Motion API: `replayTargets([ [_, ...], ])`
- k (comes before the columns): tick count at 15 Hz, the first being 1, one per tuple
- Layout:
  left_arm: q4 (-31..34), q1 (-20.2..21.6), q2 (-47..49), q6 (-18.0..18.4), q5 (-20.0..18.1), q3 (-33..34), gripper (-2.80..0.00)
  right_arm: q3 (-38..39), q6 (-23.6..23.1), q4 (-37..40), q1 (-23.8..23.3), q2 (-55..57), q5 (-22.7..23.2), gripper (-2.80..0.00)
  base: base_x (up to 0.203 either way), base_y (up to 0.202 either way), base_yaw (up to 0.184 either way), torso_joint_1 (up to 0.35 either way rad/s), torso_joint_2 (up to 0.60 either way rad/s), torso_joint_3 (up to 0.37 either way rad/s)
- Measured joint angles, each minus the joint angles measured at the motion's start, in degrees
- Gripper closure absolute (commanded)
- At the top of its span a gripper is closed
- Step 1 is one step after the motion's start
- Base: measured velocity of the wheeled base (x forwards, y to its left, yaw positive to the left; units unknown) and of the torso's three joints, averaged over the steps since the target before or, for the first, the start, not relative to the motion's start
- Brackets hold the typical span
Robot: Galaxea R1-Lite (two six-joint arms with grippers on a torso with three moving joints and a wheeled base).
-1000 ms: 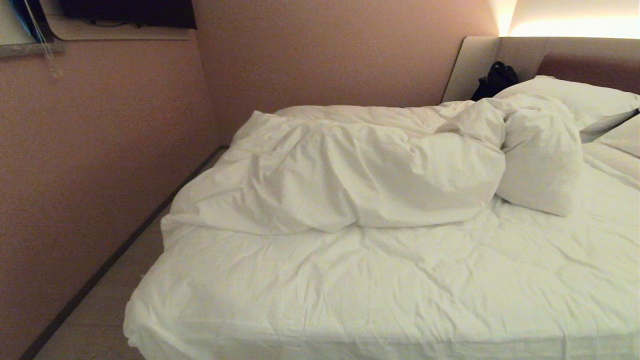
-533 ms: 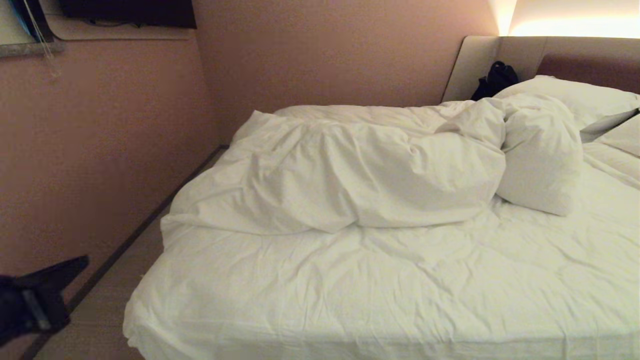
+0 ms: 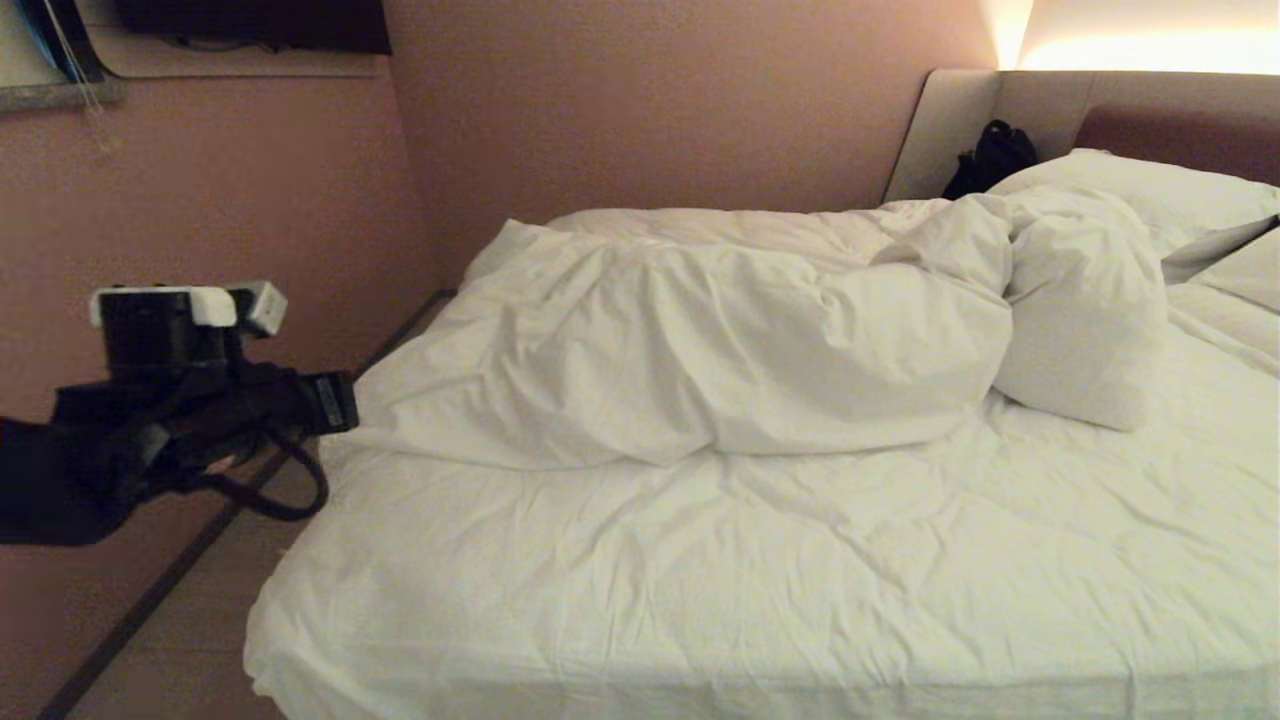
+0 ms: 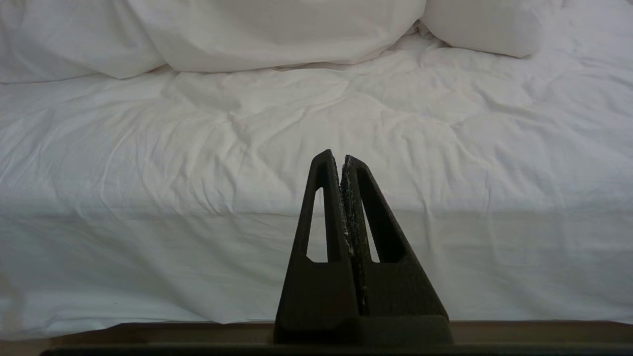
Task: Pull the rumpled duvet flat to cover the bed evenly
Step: Hold the folded corner of the quilt
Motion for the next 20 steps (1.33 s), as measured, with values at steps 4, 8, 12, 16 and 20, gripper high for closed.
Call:
replayTargets([
  [4, -1.2, 0.2, 12.9, -0.5, 1.6, -11.3, 0.00, 0.0, 0.0, 0.0, 0.0, 0.0, 0.0, 0.00, 0.000, 0.000, 0.000, 0.000, 0.00, 0.000],
  [8, -1.4, 0.6, 22.4, -0.4, 3.4, -20.2, 0.00, 0.0, 0.0, 0.0, 0.0, 0.0, 0.0, 0.00, 0.000, 0.000, 0.000, 0.000, 0.00, 0.000],
  [12, -0.7, 1.4, 28.9, -0.1, 3.5, -27.3, 0.00, 0.0, 0.0, 0.0, 0.0, 0.0, 0.0, 0.00, 0.000, 0.000, 0.000, 0.000, 0.00, 0.000],
  [16, -0.6, 1.5, 35.0, 0.0, 3.5, -33.7, -2.80, 0.0, 0.0, 0.0, 0.0, 0.0, 0.0, 0.00, 0.000, 0.000, 0.000, 0.000, 0.00, 0.000],
  [20, -0.8, 1.6, 41.0, 0.1, 7.0, -40.0, -2.80, 0.0, 0.0, 0.0, 0.0, 0.0, 0.0, 0.00, 0.000, 0.000, 0.000, 0.000, 0.00, 0.000],
])
